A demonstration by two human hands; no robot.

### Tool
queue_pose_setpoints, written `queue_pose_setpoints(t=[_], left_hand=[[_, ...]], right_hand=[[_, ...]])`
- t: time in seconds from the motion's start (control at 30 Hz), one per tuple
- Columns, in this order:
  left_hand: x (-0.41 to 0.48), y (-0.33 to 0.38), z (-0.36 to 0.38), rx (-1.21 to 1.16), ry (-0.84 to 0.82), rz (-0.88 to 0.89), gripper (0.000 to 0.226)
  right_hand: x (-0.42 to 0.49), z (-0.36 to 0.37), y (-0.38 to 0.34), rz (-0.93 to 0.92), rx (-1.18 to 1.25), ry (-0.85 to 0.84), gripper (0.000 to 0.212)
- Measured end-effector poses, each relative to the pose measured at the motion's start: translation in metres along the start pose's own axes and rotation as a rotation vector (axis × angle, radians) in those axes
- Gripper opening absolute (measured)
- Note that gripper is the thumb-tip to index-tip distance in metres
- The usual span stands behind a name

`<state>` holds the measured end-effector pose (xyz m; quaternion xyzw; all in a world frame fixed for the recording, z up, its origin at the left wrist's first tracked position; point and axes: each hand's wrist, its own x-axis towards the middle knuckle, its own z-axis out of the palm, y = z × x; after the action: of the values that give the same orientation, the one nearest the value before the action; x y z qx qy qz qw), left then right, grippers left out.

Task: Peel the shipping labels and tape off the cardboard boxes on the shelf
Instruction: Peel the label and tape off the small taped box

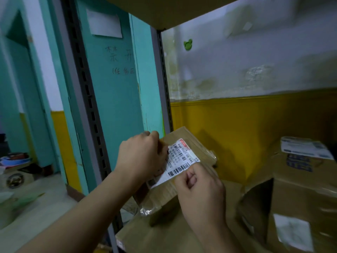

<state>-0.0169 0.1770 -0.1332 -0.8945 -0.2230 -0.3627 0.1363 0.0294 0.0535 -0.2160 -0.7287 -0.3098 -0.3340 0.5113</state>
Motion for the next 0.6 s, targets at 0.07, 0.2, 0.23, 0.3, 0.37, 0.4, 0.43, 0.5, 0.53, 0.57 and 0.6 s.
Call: queue_pose_setpoints(t=[0.07, 0.2, 0.23, 0.3, 0.37, 0.4, 0.43, 0.5, 0.53, 0.57, 0.6], left_hand=[[0.001, 0.001, 0.0, 0.117, -0.043, 0.081, 0.027], [0.002, 0.004, 0.006, 0.085, -0.156, 0.05, 0.023], [0.004, 0.002, 0.007, 0.025, -0.184, -0.004, 0.025], [0.009, -0.005, 0.008, -0.129, -0.236, -0.133, 0.028], [0.011, -0.012, 0.01, -0.268, -0.274, -0.242, 0.031], [0.011, -0.013, 0.012, -0.309, -0.288, -0.273, 0.032], [0.009, -0.014, 0.013, -0.336, -0.302, -0.301, 0.034], [0.003, -0.017, 0.016, -0.368, -0.32, -0.35, 0.036], [0.0, -0.018, 0.018, -0.377, -0.326, -0.367, 0.036], [-0.003, -0.02, 0.019, -0.381, -0.332, -0.381, 0.036], [-0.007, -0.021, 0.02, -0.383, -0.339, -0.392, 0.035]], right_hand=[[0.001, -0.001, -0.001, 0.017, 0.012, 0.012, 0.048], [0.003, -0.007, 0.002, 0.097, -0.021, -0.047, 0.047], [0.004, -0.009, 0.002, 0.121, -0.04, -0.079, 0.044], [0.009, -0.016, 0.004, 0.153, -0.069, -0.114, 0.039], [0.018, -0.025, 0.006, 0.213, -0.099, -0.168, 0.036], [0.022, -0.029, 0.006, 0.23, -0.117, -0.206, 0.035], [0.026, -0.031, 0.007, 0.233, -0.14, -0.238, 0.033], [0.03, -0.032, 0.006, 0.205, -0.194, -0.281, 0.026], [0.032, -0.032, 0.005, 0.17, -0.203, -0.286, 0.019], [0.034, -0.033, 0.006, 0.125, -0.208, -0.313, 0.011], [0.036, -0.034, 0.006, 0.07, -0.2, -0.347, 0.01]])
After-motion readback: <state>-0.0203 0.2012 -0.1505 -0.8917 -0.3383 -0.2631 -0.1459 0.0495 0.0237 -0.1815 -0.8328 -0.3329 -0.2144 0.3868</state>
